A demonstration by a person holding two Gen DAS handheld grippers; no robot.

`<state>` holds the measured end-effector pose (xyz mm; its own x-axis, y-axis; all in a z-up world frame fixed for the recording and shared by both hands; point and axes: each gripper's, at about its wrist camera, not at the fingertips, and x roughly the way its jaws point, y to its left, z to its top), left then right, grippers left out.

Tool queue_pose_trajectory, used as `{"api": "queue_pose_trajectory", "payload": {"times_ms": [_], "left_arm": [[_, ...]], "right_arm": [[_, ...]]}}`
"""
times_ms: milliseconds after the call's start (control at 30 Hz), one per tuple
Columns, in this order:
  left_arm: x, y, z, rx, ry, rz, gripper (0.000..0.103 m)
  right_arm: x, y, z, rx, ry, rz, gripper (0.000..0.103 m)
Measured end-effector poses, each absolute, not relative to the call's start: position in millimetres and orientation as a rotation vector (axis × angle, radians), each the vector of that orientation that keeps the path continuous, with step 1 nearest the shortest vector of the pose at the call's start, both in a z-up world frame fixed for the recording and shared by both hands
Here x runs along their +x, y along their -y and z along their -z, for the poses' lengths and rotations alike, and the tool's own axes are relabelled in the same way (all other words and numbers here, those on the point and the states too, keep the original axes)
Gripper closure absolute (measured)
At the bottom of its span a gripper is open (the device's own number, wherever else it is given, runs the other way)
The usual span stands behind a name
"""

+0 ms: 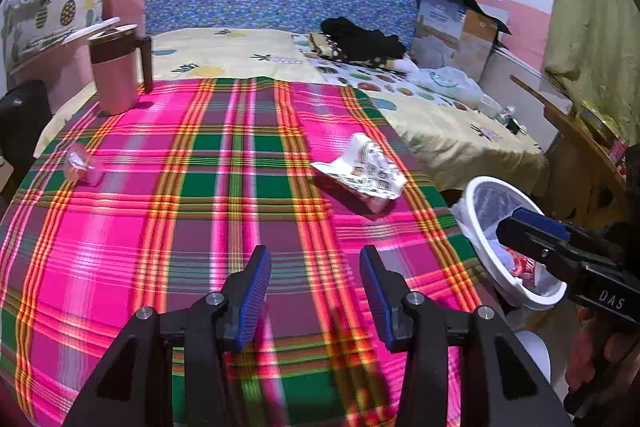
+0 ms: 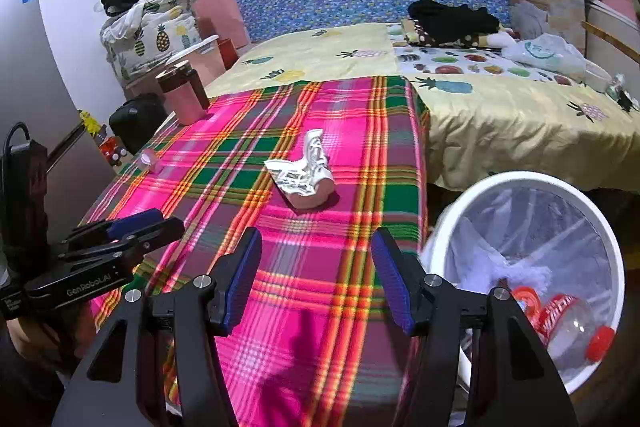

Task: Collect trash
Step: 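Move both empty grippers back over the cups on the bed, then grasp the clear plastic cup with the left gripper while the right grasps the white printed paper cup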

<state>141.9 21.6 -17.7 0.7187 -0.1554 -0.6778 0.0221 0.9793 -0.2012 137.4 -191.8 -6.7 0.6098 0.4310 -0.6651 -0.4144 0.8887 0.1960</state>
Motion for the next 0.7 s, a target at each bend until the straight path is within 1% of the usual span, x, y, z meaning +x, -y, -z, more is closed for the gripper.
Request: {"api": "queue_pose_trajectory", "payload": {"times_ms": [500,533,600,700], "left_arm": [[160.9,-109.9,22.9,-0.215,-0.759,-0.069,0.057],[162.8,-117.5,23.8,-0.216,-0.757,-0.081,0.056],[165.2,-129.4,25.2,-0.217,-0.751,-0.101,0.05],[169.0,-151.9,27.3,-0.218,-0.741,-0.138,0.048]], "right_arm": [[178.1,159.4,14.0,-0.016,-0.805,-0.514,0.044],[181.0,158.4,15.4,-0.016,-0.81,-0.513,0.044],[188.1,156.6,18.3,-0.013,-0.821,-0.508,0.044],[196.2,155.6,22.7,-0.008,-0.835,-0.499,0.044]]}}
